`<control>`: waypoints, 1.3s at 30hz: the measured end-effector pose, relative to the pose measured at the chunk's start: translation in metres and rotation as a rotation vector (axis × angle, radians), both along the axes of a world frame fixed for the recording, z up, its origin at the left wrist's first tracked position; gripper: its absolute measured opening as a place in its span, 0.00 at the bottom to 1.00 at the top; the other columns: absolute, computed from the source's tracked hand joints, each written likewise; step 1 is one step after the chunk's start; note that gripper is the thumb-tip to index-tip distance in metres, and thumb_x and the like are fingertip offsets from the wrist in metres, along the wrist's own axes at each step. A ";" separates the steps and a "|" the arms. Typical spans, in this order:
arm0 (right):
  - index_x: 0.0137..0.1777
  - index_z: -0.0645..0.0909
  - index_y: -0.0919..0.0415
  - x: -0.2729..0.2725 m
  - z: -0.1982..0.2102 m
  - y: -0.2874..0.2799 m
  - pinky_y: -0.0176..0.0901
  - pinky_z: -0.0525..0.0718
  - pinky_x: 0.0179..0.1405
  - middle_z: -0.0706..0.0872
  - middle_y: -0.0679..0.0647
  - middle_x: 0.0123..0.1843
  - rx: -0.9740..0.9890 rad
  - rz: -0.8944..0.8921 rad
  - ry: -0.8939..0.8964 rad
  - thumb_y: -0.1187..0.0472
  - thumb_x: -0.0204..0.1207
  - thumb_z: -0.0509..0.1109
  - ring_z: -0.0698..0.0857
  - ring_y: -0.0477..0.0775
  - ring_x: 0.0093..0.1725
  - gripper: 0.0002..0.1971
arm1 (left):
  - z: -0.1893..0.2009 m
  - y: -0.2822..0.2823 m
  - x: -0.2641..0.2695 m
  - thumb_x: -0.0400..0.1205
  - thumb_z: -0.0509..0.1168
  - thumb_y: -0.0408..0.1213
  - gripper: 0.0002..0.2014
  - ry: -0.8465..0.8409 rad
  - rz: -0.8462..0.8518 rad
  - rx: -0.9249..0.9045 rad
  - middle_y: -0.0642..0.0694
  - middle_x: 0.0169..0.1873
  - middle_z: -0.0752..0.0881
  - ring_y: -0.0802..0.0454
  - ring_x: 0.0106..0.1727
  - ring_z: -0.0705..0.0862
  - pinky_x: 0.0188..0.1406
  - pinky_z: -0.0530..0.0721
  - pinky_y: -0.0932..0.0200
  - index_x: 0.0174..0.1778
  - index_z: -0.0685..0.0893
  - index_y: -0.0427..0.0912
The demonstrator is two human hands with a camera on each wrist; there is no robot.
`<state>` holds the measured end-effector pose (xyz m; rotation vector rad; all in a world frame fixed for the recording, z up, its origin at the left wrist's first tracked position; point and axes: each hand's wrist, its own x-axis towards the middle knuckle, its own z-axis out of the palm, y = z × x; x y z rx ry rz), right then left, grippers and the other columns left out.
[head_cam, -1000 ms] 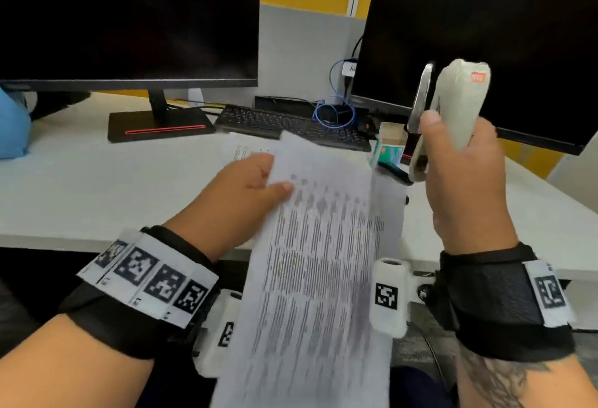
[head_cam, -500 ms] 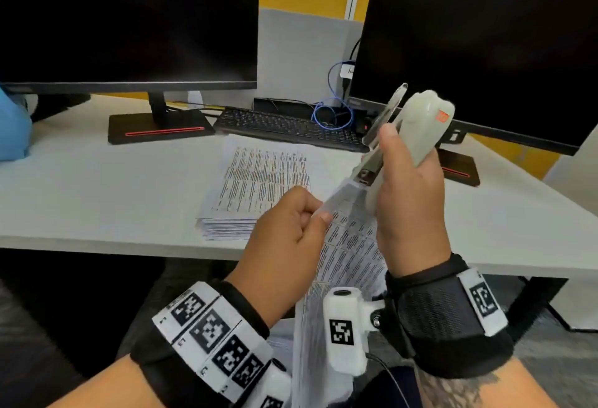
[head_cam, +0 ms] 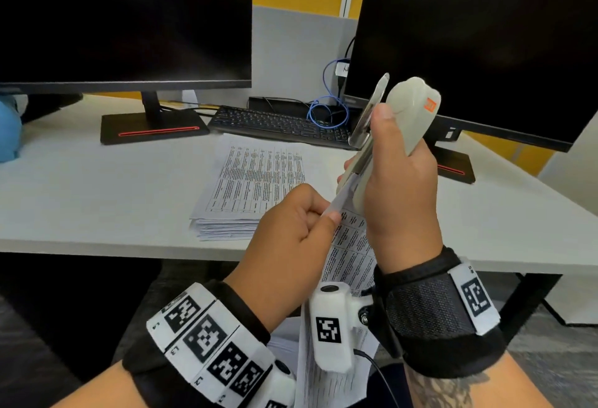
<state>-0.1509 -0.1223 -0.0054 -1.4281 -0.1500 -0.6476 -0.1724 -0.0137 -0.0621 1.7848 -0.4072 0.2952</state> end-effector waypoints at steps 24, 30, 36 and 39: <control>0.42 0.77 0.51 -0.017 0.014 -0.033 0.31 0.80 0.36 0.82 0.33 0.27 -0.099 -0.133 -0.320 0.42 0.76 0.63 0.82 0.35 0.33 0.13 | 0.002 0.003 0.009 0.74 0.62 0.09 0.30 -0.098 -0.058 -0.404 0.50 0.47 0.93 0.53 0.53 0.90 0.51 0.86 0.64 0.19 0.84 0.49; 0.44 0.78 0.51 -0.016 0.006 -0.030 0.37 0.84 0.41 0.83 0.33 0.31 -0.145 -0.106 -0.326 0.39 0.75 0.65 0.84 0.37 0.37 0.15 | -0.003 0.007 0.010 0.75 0.63 0.10 0.28 -0.088 -0.035 -0.395 0.50 0.45 0.93 0.52 0.53 0.91 0.51 0.86 0.62 0.21 0.84 0.50; 0.45 0.79 0.53 -0.011 0.004 -0.025 0.36 0.80 0.40 0.82 0.37 0.34 -0.054 -0.080 -0.250 0.39 0.76 0.61 0.83 0.42 0.39 0.18 | 0.007 0.008 0.006 0.82 0.69 0.31 0.05 -0.046 0.001 -0.231 0.48 0.35 0.92 0.51 0.37 0.90 0.38 0.89 0.60 0.43 0.86 0.46; 0.50 0.83 0.53 -0.003 0.003 -0.020 0.39 0.83 0.46 0.86 0.43 0.41 -0.031 -0.081 -0.074 0.36 0.78 0.60 0.86 0.42 0.45 0.21 | 0.008 0.007 0.005 0.82 0.69 0.36 0.06 -0.035 0.043 -0.187 0.43 0.33 0.91 0.41 0.38 0.88 0.38 0.88 0.45 0.39 0.85 0.45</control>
